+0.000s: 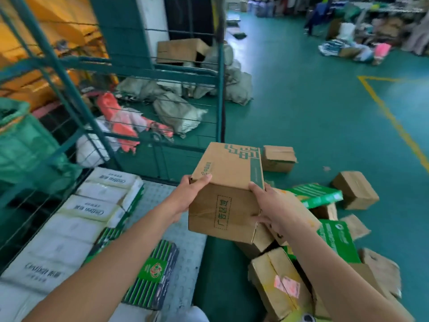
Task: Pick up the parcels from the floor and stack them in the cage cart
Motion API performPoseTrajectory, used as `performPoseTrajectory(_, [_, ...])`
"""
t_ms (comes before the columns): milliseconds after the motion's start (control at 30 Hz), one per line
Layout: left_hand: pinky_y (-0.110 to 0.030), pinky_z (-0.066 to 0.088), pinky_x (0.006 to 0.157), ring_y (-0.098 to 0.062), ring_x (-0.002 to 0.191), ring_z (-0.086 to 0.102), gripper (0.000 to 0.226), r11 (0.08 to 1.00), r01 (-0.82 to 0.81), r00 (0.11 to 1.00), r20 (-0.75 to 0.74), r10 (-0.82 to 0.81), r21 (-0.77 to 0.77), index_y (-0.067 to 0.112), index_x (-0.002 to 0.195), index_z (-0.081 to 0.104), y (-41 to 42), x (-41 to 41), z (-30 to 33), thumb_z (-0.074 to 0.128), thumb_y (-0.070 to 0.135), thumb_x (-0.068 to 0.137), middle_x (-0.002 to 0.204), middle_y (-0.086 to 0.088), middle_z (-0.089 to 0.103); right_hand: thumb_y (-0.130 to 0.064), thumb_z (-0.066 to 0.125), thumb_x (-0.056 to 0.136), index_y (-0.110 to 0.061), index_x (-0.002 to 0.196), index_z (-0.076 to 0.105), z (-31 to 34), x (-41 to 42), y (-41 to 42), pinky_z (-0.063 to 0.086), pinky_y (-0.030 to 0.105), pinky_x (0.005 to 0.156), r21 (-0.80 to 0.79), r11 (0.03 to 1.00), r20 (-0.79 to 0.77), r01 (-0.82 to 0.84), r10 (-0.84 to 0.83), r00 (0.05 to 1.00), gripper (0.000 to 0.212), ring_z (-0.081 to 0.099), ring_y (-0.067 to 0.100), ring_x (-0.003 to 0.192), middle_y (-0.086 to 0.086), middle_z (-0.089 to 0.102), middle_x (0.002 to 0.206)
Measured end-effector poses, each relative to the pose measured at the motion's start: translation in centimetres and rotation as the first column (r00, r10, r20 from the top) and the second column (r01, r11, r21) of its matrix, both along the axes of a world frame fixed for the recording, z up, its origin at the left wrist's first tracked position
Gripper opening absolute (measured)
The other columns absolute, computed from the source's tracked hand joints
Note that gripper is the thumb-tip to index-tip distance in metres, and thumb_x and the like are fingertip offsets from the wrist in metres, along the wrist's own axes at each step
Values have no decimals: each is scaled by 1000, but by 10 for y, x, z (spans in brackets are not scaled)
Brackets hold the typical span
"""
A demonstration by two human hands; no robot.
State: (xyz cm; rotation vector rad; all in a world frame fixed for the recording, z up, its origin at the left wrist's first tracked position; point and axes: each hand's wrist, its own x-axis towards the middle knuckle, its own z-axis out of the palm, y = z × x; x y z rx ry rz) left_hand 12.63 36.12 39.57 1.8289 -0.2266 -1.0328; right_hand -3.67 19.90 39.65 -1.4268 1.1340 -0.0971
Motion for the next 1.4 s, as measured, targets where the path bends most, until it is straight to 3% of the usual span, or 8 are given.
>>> performPoseTrajectory(100, [-29,44,71,-3,96,56,60,993,-121,993,-2,121,-12,27,135,38,35,39,-3,62,62,93,112,13,57,-49,50,105,-29,151,39,-3,59,20,60,53,93,11,994,5,-104,104,995,51,57,12,95,-9,58,108])
performPoseTrajectory(267, [-54,41,110,-22,127,50,92,956,-293,955,-58,292,1,29,142,30,94,97,-30,70,78,75,141,5,46,-47,51,102,-34,143,46,-15,144,54,62,49,89,-3,960,-26,-281,281,959,43,60,14,103,-7,62,118])
performPoseTrajectory(467, [-48,44,96,-8,93,53,65,837,-547,830,-126,543,-1,28,134,32,175,130,-44,66,63,90,108,13,51,-45,54,99,-36,139,50,-26,231,114,63,48,86,3,863,-69,-505,504,861,41,61,16,107,-5,62,125])
performPoseTrajectory(600, [-57,40,110,-20,111,50,68,735,-678,723,-166,671,17,25,136,34,222,143,-51,67,62,90,113,8,49,-42,54,100,-35,131,54,-25,272,155,62,50,88,12,792,-78,-610,609,789,32,62,18,106,-5,64,119])
performPoseTrajectory(733, [-48,43,99,-10,93,52,58,639,-769,628,-173,759,12,24,135,36,256,143,-56,62,57,96,105,12,51,-41,52,101,-33,127,55,-32,304,189,61,53,90,-2,712,-93,-702,699,709,27,63,18,103,-3,66,116])
performPoseTrajectory(900, [-52,42,109,-22,116,51,59,536,-842,516,-196,834,62,28,137,38,284,147,-69,59,63,94,122,6,52,-37,51,102,-31,125,56,-40,336,219,60,53,91,26,613,-104,-790,787,608,24,62,16,102,-4,66,116])
performPoseTrajectory(1300, [-38,55,85,-16,107,63,51,342,-927,319,-155,935,154,28,134,40,314,197,-98,66,51,96,122,4,63,-32,53,104,-32,131,55,-94,452,255,63,49,87,179,384,-84,-906,923,375,28,63,17,105,-6,66,120])
performPoseTrajectory(1400, [-43,53,95,-18,110,61,53,309,-930,288,-129,949,200,28,137,37,320,212,-114,64,50,97,123,3,61,-32,55,103,-32,136,52,-117,485,265,62,49,90,207,307,-71,-929,952,298,33,64,18,107,-6,66,121])
